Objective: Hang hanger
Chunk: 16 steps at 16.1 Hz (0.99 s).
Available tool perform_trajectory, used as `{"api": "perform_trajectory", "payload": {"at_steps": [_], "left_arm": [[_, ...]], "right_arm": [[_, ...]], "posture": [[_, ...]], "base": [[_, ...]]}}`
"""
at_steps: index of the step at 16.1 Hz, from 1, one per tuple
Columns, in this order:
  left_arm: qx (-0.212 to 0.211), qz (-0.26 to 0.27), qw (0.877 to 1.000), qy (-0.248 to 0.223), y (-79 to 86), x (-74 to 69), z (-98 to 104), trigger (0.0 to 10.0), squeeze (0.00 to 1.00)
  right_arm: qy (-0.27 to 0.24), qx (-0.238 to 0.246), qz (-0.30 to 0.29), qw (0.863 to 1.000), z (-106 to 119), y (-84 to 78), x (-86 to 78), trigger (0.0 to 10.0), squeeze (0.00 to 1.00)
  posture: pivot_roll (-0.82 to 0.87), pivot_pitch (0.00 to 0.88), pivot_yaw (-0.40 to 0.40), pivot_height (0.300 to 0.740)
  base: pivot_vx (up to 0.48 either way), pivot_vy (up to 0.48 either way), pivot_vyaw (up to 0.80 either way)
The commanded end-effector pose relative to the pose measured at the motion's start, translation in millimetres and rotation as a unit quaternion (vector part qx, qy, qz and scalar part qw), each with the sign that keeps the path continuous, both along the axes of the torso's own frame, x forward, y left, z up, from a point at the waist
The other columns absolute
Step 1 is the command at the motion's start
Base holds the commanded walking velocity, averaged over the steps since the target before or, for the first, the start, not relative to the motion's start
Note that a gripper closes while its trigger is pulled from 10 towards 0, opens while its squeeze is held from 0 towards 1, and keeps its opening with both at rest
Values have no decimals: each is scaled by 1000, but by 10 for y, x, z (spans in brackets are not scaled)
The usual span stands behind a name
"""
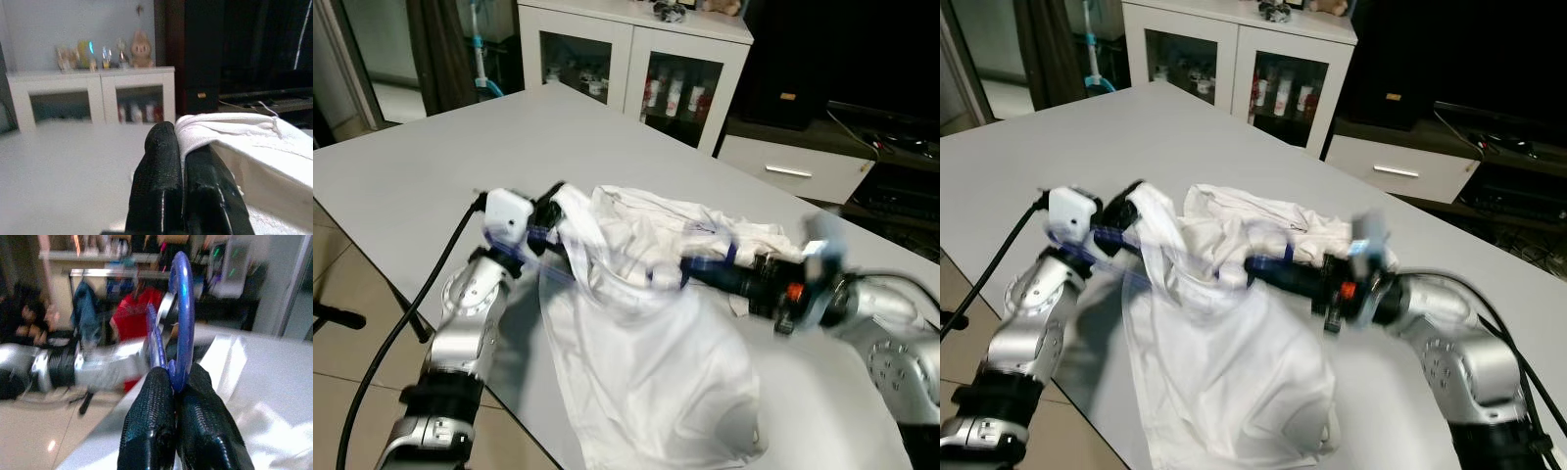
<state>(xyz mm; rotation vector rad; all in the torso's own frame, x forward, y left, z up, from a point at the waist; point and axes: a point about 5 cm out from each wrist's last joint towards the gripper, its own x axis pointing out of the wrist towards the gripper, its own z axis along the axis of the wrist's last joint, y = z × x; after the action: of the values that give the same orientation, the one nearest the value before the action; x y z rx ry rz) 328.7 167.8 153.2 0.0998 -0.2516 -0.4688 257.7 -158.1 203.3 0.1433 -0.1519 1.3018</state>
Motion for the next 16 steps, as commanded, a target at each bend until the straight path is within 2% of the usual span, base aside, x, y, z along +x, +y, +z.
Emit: {"api": "perform_trajectory", "payload": {"at_steps": [1, 3, 7, 9, 10, 11, 14, 16], "left_arm": [[-12, -13, 1000, 11, -41, -19, -13, 10000, 0], [11, -14, 999, 28, -75, -22, -82, 10000, 0], [19, -7, 999, 30, -88, -33, -102, 10000, 0], [21, -12, 999, 31, -131, -36, -116, 10000, 0], [27, -24, 999, 29, -239, -37, -124, 10000, 0], [37, -33, 999, 24, -304, -42, -124, 10000, 0], [43, -42, 998, 17, -400, -57, -127, 10000, 0], [47, -48, 998, 8, -468, -78, -126, 10000, 0]], "right_arm": [[-9, 24, -16, 1000, 92, -44, 27, 0, 0], [-3, 34, -17, 999, 76, -21, 24, 0, 0], [0, 63, -41, 997, 69, -22, 70, 0, 0], [-6, 81, -71, 994, 106, 90, 187, 0, 0], [-5, 99, -109, 989, 137, 257, 335, 0, 0], [-1, 107, -125, 986, 140, 342, 398, 0, 0], [13, 117, -170, 978, 111, 439, 510, 0, 0], [9, 136, -221, 966, 141, 498, 631, 0, 0]], "posture": [[111, 0, -94, 740], [114, 0, -93, 740], [103, 0, -90, 740], [97, 0, -88, 740], [101, 0, -93, 740], [102, 0, -96, 740], [113, 0, -105, 740], [116, 0, -107, 740]], "base": [[0, 0, 0], [0, 0, 0], [0, 0, 0], [0, 0, 0], [0, 0, 0], [0, 0, 0], [0, 0, 0], [0, 0, 0]]}}
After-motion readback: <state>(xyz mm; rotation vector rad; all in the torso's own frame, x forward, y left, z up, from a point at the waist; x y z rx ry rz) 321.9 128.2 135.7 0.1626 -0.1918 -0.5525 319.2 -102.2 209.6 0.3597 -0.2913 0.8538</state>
